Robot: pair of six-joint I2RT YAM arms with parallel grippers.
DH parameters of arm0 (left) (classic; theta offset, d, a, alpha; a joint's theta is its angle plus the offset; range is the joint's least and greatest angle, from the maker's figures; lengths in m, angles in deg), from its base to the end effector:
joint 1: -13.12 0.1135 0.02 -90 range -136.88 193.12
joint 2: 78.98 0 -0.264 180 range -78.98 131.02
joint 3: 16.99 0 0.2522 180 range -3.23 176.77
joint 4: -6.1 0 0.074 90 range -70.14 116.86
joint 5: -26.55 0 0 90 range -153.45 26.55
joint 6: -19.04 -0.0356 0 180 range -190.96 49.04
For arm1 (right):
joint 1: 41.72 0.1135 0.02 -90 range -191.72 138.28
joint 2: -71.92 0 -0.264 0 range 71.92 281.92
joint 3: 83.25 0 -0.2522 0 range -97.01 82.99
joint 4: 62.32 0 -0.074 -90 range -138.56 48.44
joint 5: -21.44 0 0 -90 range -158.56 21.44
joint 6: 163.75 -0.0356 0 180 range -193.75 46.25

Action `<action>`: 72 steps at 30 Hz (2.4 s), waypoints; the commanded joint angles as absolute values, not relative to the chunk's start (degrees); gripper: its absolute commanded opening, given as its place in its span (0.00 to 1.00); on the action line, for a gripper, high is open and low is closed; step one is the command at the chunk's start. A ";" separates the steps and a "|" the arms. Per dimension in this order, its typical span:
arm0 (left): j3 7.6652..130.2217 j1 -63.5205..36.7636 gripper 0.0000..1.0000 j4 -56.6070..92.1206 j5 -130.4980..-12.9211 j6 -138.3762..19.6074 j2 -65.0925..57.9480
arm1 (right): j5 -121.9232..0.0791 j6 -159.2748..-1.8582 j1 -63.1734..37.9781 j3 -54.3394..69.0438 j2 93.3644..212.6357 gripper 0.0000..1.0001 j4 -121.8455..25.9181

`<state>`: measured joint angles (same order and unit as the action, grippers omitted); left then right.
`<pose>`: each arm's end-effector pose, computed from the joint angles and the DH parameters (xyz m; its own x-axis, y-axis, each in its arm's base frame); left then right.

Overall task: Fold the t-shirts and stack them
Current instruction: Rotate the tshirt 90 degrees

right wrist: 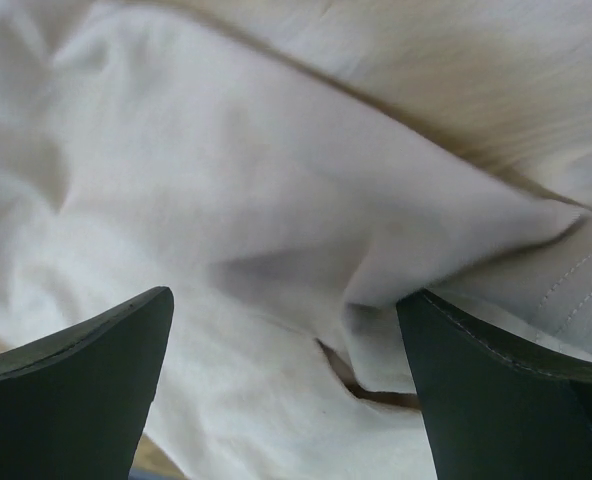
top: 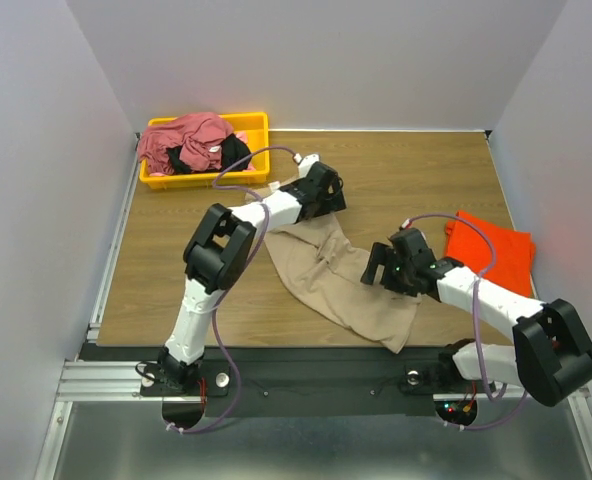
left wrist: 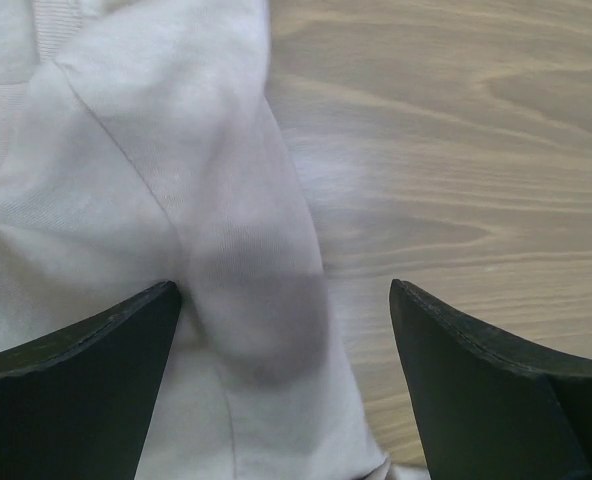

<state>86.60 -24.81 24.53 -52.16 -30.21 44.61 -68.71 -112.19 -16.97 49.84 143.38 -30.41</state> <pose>0.3895 -0.2947 0.1795 -0.6859 -0.2770 -0.6729 0.0450 0.9068 -0.4192 0.2053 0.0945 0.1677 -0.8523 0.2916 -0.4341 0.1437 0.9287 0.3418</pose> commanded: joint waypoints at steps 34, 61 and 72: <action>138.81 -19.75 0.99 26.80 -53.26 -22.36 72.21 | -61.19 -128.15 23.57 36.41 158.50 1.00 -24.74; 58.48 -24.14 0.98 24.09 -55.80 -27.30 -4.24 | -90.80 -138.88 23.84 42.80 129.41 1.00 -16.22; 30.01 -29.85 0.99 40.77 -62.65 -18.94 -24.22 | -75.79 -136.33 23.75 48.44 132.63 1.00 -16.13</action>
